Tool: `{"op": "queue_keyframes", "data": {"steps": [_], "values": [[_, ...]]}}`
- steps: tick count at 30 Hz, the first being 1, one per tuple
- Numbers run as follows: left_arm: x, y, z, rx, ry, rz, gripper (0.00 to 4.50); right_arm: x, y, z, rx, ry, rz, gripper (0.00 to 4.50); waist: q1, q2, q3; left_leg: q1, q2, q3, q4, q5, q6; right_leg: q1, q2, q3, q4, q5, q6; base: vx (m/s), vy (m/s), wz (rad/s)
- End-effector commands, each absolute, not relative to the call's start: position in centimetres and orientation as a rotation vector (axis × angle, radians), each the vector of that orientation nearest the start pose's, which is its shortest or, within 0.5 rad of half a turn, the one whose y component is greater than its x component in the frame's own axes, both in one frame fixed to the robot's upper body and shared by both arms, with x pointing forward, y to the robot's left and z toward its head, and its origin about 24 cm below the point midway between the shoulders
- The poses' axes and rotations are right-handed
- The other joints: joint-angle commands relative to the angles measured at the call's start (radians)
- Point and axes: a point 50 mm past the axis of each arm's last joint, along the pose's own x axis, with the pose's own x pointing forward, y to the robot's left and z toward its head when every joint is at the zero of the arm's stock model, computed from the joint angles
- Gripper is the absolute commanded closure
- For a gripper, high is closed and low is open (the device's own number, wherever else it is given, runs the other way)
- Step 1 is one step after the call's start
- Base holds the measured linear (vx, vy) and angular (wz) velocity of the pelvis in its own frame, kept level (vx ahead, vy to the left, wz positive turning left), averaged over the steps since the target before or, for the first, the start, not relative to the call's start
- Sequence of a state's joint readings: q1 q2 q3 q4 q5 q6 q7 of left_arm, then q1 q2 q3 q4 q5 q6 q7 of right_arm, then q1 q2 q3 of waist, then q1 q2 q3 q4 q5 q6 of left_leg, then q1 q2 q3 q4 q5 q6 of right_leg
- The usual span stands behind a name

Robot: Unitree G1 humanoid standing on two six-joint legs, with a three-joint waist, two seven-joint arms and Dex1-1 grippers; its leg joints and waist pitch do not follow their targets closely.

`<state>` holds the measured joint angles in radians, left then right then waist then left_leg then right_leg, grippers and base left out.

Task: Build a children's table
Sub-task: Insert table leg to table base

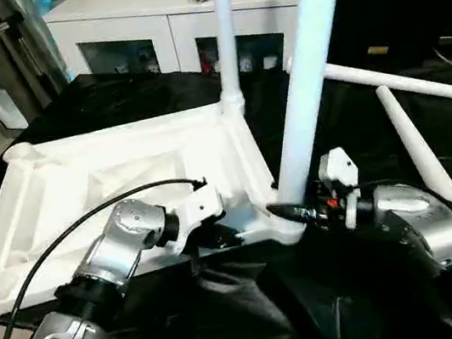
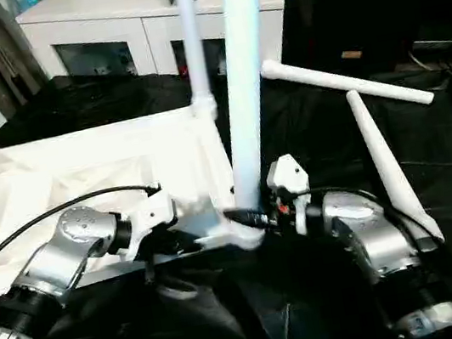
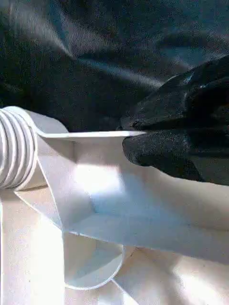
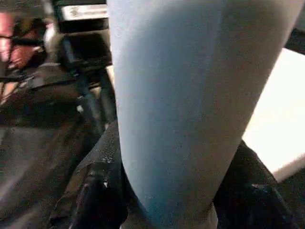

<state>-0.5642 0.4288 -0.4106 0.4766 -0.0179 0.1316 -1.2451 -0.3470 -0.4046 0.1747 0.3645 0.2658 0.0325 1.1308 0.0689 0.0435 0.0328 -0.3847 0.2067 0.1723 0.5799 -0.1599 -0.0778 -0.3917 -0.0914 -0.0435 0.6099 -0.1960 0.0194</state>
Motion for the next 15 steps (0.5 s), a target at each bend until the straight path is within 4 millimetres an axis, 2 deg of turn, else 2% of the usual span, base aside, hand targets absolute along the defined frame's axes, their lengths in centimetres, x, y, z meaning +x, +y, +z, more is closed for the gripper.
{"op": "queue_keyframes", "data": {"steps": [1,7,10,11,12,14,15], "values": [[30.4,11.7,7.0,0.503,0.377,-1.520,4.50,26.0,-16.0,0.9,-0.107,0.458,1.282,2.58,0.002,0.000,-0.054,0.018,0.016,0.001,-0.071,-0.313,0.038,0.040,-0.033,0.022,-0.072,-0.136,-0.265,0.000,0.000,0.00],[30.8,11.9,6.9,0.515,0.399,-1.495,4.50,26.2,-15.9,0.8,-0.096,0.449,1.263,2.58,0.007,-0.001,-0.051,0.020,0.016,0.001,-0.075,-0.334,0.025,0.036,-0.036,0.025,-0.077,-0.203,-0.248,0.000,0.000,0.00],[31.7,11.9,7.0,0.507,0.399,-1.401,4.50,27.3,-15.7,0.8,-0.090,0.388,1.134,2.58,0.006,-0.001,-0.049,0.022,0.016,0.001,-0.077,-0.352,0.014,0.031,-0.037,0.025,-0.081,-0.237,-0.240,0.000,0.000,0.00],[32.1,11.8,7.1,0.506,0.388,-1.355,4.50,27.9,-15.8,0.7,-0.099,0.378,1.054,2.58,0.004,-0.004,-0.046,0.024,0.015,0.001,-0.078,-0.374,0.002,0.028,-0.038,0.025,-0.085,-0.279,-0.231,0.000,0.000,0.00],[32.2,11.7,7.2,0.506,0.385,-1.343,4.50,28.1,-15.8,0.6,-0.102,0.376,1.033,2.58,0.003,-0.002,-0.045,0.026,0.014,0.000,-0.078,-0.388,-0.004,0.026,-0.038,0.025,-0.086,-0.305,-0.226,0.000,0.000,0.00],[33.0,11.3,7.4,0.494,0.362,-1.250,4.50,28.9,-15.9,0.2,-0.102,0.374,0.906,2.58,-0.001,-0.006,-0.042,0.027,0.013,-0.004,-0.082,-0.425,-0.017,0.025,-0.040,0.023,-0.094,-0.387,-0.198,0.000,0.000,0.00],[33.9,10.8,7.5,0.466,0.353,-1.143,4.50,29.6,-15.9,-0.1,-0.080,0.379,0.798,2.58,-0.007,-0.004,-0.039,0.027,0.010,-0.007,-0.083,-0.451,-0.027,0.022,-0.040,0.021,-0.098,-0.440,-0.181,0.000,0.000,0.00]]}}
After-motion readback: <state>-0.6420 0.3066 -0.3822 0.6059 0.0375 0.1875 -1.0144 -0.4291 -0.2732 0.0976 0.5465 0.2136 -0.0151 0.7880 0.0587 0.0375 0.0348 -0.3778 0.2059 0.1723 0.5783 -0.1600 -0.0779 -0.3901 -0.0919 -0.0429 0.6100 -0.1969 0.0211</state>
